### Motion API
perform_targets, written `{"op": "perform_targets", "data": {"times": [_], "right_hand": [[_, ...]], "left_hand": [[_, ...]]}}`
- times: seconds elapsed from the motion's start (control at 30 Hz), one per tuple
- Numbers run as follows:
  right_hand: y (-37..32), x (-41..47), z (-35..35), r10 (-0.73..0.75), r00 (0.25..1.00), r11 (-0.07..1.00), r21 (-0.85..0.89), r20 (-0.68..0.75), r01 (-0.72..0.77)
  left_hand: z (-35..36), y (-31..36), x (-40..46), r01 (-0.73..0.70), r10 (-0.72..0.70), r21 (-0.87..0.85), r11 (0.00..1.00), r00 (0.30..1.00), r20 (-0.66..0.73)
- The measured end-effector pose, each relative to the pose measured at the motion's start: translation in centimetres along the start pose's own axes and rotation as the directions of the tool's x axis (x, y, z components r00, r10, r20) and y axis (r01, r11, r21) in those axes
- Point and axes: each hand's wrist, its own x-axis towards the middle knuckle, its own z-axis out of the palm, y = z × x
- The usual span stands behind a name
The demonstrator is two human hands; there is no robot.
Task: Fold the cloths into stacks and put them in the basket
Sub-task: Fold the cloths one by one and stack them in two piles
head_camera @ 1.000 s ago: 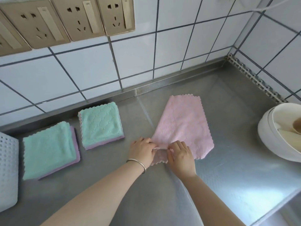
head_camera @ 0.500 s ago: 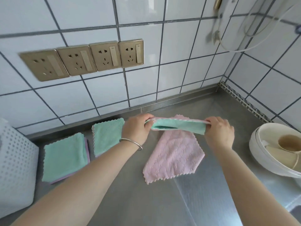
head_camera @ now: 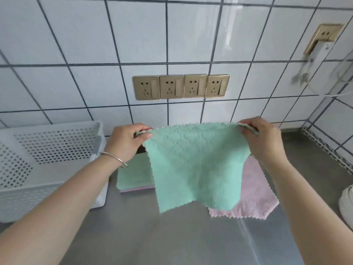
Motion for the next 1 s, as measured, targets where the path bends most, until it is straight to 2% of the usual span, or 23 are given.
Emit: {"op": "perform_targets", "data": {"times": [0.17,0.3,0.37,0.43,0.47,0.53,0.63,0.8,0.9,1.0], "right_hand": [[-2.6,-1.1,3.9,0.043,0.993,0.999,0.009,0.112,-0.045],[-4.9,-2.6,4.3,-0.024,0.992,0.999,0.035,0.122,0.02],[-5.4,-4.0,4.3,-0.071,0.981,0.997,0.029,0.178,0.067],[-4.9,-5.8,3.9,-0.048,0.942,0.999,0.009,0.333,0.048],[-4.3,-6.8,3.8,-0.003,0.893,1.0,0.005,0.449,0.001],[-2.7,-9.2,4.2,0.097,0.742,0.994,-0.021,0.663,-0.111],[-0.2,-13.3,5.9,0.231,0.547,0.969,-0.138,0.804,-0.205],[1.9,-19.4,8.2,0.388,0.221,0.908,-0.329,0.895,-0.261],[2.8,-21.4,8.6,0.414,0.125,0.9,-0.385,0.902,-0.202],[3.0,-22.0,8.4,0.404,-0.002,0.909,-0.401,0.915,-0.111]], "left_hand": [[-3.3,-2.8,-1.8,0.097,-0.098,0.032,0.995,0.995,0.031],[-6.7,-3.6,-3.6,0.055,-0.055,0.0,0.998,0.998,-0.001],[-7.7,-4.1,-5.4,0.056,-0.055,-0.017,0.998,0.997,0.046],[-7.8,-4.6,-7.7,0.088,-0.081,-0.037,0.995,0.982,0.173],[-7.5,-5.1,-9.1,0.123,-0.108,-0.04,0.992,0.959,0.261],[-6.4,-6.1,-11.8,0.186,-0.166,-0.008,0.982,0.893,0.417],[-3.9,-8.6,-15.8,0.241,-0.257,0.106,0.965,0.778,0.573],[0.1,-11.7,-21.3,0.33,-0.367,0.199,0.923,0.594,0.716],[1.4,-12.5,-24.1,0.341,-0.394,0.246,0.907,0.481,0.784],[2.1,-13.3,-25.2,0.333,-0.404,0.277,0.901,0.415,0.815]]}}
